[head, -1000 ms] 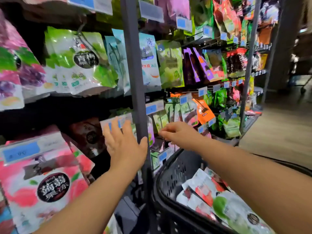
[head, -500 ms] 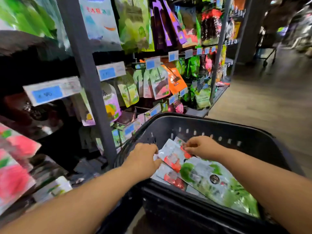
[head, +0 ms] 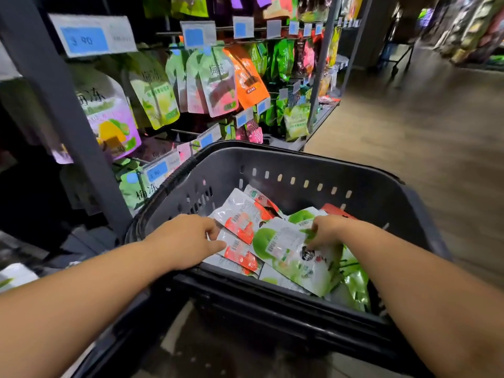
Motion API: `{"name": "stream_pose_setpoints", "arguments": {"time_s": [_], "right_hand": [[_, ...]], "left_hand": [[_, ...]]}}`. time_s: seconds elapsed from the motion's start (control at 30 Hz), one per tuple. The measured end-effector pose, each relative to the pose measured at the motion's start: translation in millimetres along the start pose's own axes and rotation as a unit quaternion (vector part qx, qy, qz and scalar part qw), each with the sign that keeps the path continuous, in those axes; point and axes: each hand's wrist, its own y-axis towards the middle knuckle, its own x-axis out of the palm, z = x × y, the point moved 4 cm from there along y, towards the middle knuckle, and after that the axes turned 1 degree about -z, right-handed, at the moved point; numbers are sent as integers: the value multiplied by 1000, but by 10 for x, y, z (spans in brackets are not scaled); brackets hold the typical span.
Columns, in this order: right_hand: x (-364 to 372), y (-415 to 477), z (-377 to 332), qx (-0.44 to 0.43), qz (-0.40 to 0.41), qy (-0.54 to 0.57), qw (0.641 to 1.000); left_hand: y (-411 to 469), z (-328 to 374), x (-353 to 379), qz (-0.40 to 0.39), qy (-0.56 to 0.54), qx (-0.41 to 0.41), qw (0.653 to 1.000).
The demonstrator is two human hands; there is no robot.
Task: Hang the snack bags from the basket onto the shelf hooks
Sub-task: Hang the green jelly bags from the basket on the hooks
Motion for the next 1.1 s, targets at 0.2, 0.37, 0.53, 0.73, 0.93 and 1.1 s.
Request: {"name": "stream_pose_setpoints", "arguments": {"time_s": [0.2,0.37,0.53,0.73,0.93,1.1], "right_hand": [[-1,-56,10,-1,-23,21,1000],[-68,-126,10,-24,-35,118,992],[-168,-130,28,-69,-2,361,930],[-258,-151,-64,-125,-11,531,838],[-309,-224,-122,-148,12,580,801],[-375,-312,-229,-185,4,591,785]], "left_hand": [[-23,-4,-20,4,-13,3,1000],[-42,-7,-28,5,-24,6,1000],[-51,-25,-29,9,-31,2,999],[-67,-17,-39,14,-24,6,1000],[-77,-21,-41,20,-36,2,999],[-84,-17,-54,21,-34,0,999]]}}
